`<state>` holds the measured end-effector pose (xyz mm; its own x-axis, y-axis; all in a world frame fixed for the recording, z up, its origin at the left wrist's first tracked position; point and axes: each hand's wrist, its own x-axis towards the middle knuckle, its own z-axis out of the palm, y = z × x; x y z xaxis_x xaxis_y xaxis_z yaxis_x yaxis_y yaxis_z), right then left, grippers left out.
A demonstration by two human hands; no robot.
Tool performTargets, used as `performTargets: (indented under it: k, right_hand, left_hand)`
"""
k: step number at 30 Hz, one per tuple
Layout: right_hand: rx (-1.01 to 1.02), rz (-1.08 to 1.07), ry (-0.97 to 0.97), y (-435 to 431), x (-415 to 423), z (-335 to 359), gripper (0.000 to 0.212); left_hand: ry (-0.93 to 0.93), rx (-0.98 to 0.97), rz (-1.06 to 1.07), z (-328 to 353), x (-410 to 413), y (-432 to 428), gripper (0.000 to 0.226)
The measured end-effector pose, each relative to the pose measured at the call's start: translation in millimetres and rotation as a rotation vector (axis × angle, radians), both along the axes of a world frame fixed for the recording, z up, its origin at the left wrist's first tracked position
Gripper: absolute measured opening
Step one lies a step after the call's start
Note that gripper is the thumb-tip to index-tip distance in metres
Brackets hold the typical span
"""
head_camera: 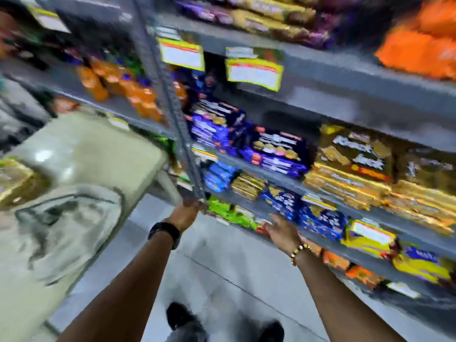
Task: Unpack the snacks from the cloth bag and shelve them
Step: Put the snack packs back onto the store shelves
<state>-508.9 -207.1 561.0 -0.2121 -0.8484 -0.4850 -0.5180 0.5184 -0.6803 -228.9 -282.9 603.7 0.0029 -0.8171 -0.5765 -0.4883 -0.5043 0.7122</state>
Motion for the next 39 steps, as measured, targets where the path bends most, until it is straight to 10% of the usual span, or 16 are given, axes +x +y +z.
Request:
performTargets:
  k: [12, 23, 28, 33, 39]
  right_hand:
    - [-0.067, 0.376, -0.203, -131, 324, 52, 0.039]
    - [-0.01, 0.56, -0.353, -237, 537, 63, 0.04]
    - [0.218, 0.391, -0.576, -283, 632, 45, 0.007]
    - [0.466, 0.165, -0.811, -300, 713, 18, 0.05]
    - [0.665, -0.196, -1.001, -296, 770, -15, 0.034]
  left_hand:
    - [0.083, -0.038, 0.562, 46, 365, 32, 0.043]
    - [0.257, -0.132, 0.948, 27, 525, 25, 0.029]
    - [0.125, -0.147, 0.911, 30, 597, -39, 0.068]
    - [-0.102, -0.188, 0.786, 45, 673, -132, 0.056]
    - [-0.073, 0.022, 0.524, 42, 737, -239, 0.086]
